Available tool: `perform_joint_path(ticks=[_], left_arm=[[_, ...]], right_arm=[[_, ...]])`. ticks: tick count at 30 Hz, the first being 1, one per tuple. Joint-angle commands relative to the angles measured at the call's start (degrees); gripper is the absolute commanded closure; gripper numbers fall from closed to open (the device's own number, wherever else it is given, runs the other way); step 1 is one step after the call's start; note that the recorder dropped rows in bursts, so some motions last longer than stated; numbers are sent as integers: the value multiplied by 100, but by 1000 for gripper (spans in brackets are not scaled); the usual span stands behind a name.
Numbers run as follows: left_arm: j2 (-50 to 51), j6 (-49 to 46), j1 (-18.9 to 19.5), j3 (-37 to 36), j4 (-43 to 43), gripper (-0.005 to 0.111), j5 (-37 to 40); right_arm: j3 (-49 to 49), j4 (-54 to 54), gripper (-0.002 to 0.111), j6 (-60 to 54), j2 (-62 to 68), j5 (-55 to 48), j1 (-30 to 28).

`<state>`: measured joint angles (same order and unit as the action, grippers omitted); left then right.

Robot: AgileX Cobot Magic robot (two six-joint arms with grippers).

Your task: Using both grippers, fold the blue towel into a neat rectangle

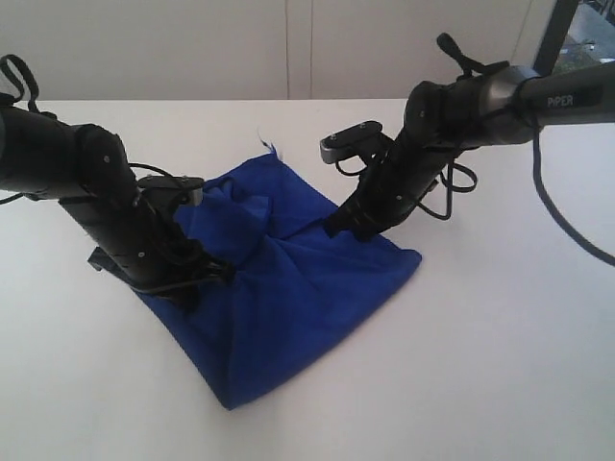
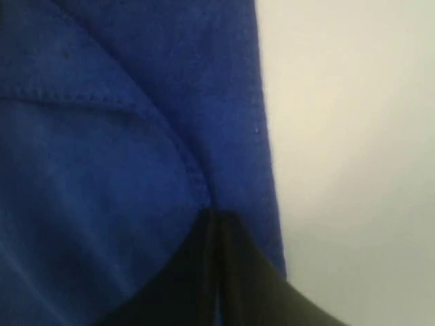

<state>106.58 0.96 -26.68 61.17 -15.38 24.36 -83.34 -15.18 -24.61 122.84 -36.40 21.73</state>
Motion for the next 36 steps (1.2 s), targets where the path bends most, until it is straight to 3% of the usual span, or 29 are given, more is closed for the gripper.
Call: perform_joint_path(ticks=[1,12,20,36], left_arm=[[311,35,-45,-70,192,107,-32],[311,-269,272,-44,678,107,-515],[490,-357,272,-35,686,107,-1070],[810,-377,272,530,691,107,-1256]], right_arm=[[67,422,108,260,37,-200,6],[778,474,108,817,-98,-37,-5],[1385,474,108,1171,-558,296,-5],[2092,474,108,1739,-1072,658,119]])
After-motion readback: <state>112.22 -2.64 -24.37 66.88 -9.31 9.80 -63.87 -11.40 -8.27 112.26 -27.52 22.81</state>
